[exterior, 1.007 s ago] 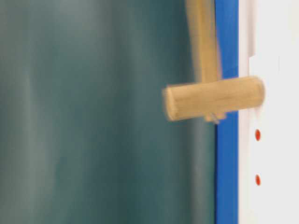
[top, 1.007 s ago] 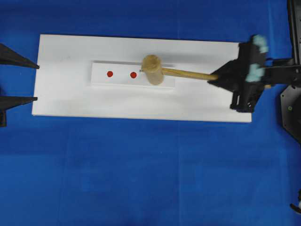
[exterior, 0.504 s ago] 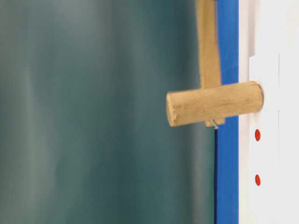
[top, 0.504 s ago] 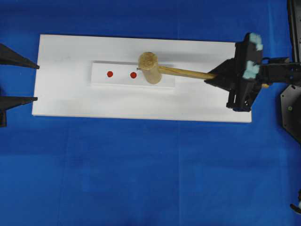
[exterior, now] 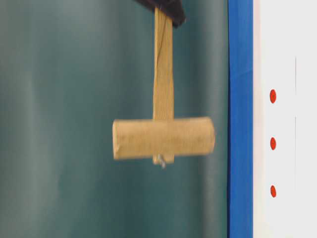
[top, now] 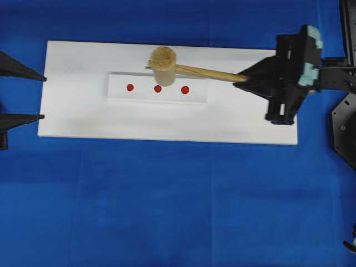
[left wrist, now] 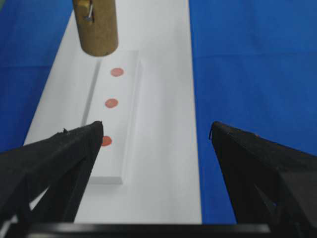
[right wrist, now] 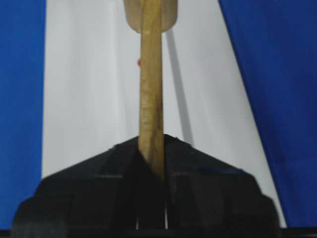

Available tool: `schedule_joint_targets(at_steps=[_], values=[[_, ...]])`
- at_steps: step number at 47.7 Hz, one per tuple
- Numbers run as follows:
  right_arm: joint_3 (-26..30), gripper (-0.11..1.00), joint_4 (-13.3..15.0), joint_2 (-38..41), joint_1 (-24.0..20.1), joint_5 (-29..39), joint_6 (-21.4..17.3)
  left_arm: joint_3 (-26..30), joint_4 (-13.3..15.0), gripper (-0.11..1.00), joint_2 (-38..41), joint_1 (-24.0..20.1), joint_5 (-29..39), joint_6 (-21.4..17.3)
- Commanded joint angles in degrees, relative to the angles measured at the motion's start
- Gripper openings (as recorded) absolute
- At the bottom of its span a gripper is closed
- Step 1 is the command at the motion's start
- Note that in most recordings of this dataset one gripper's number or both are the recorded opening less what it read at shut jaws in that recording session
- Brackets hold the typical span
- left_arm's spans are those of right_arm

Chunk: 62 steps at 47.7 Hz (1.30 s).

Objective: Hit the mark with a hammer.
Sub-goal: 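Move the mallet left and grasp its head with the left gripper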

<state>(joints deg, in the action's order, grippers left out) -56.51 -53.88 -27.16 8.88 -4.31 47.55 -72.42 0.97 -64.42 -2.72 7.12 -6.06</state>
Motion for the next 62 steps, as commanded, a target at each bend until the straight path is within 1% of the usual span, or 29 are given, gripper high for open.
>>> schedule_joint_targets(at_steps=[1,10,19,24,31,36,39,43,47,56,62], values=[[4.31,0.02,0.09,2.20,-0.79,-0.26,0.09,0.70,0.00,0.88,0.62,-0.09,-0.53,0.00],[11.16,0.02,0.18,9.58,-2.02,-0.26,0.18,0.62,0.00,0.88,0.70,-0.26,-0.79,0.00],[16.17,0.02,0.18,14.59,-2.64,-0.18,0.18,0.62,0.00,0.88,0.70,-0.70,-0.70,0.00],[17.31,0.02,0.53,15.73,-2.81,0.00,0.18,0.62,0.00,0.88,0.70,-1.05,-0.79,0.00],[17.31,0.02,0.62,15.73,-2.99,0.09,0.18,0.62,0.00,0.88,0.88,-1.67,-0.97,0.00],[17.31,0.02,0.62,15.73,-3.08,0.09,0.18,0.35,0.00,0.88,2.72,-2.72,-4.13,0.09],[17.31,0.02,0.70,15.73,-3.08,0.09,0.18,0.09,0.00,0.88,4.75,-3.25,-7.56,0.09],[17.31,0.02,0.79,15.73,-3.16,0.00,0.18,0.26,0.09,0.88,9.14,-3.69,-13.54,0.00],[17.31,0.02,0.79,15.73,-3.16,0.09,0.18,1.23,0.00,0.88,13.80,-3.69,-17.67,0.00],[17.31,0.02,0.79,15.73,-3.16,0.09,0.18,6.42,0.00,0.89,27.25,-3.69,-24.08,0.00],[17.31,0.02,0.79,15.73,-3.16,0.00,0.26,9.84,0.00,0.91,34.01,-3.69,-28.21,-0.09]])
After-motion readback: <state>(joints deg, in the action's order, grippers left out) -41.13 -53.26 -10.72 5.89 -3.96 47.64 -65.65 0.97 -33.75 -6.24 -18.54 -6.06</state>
